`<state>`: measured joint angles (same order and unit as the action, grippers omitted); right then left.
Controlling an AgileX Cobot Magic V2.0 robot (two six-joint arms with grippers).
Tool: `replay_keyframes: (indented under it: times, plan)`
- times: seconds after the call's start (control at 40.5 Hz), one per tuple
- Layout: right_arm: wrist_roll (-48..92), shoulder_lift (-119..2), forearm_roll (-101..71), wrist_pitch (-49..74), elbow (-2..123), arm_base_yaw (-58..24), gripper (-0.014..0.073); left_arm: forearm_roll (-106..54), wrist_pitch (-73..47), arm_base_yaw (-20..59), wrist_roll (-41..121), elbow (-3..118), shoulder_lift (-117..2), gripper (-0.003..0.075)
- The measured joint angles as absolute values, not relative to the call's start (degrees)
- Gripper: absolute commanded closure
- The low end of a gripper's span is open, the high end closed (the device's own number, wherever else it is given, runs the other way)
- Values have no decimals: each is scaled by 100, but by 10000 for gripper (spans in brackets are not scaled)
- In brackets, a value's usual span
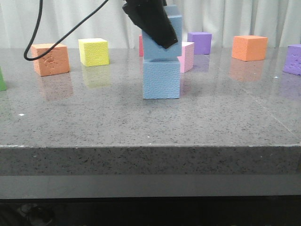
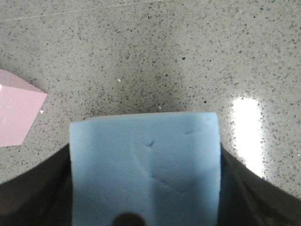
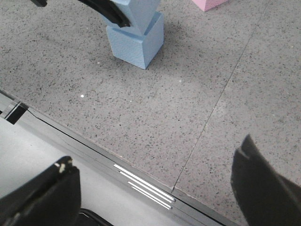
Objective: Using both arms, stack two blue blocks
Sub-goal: 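Lower the held cube onto the placed light-blue cube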
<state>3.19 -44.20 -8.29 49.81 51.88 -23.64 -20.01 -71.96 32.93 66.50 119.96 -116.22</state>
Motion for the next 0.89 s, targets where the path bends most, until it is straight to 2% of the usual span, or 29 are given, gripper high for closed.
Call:
replay_keyframes:
  times: [0.346,0.889]
  plan:
    - [319,-4420,-829,4981,5188,-2364,-60,-1979,-7196,3293,6650,11996,-11622,210]
    - [319,-4420,-829,4981,5188,-2364,-60,-1979,-7196,3293,6661,11996,-11655,185]
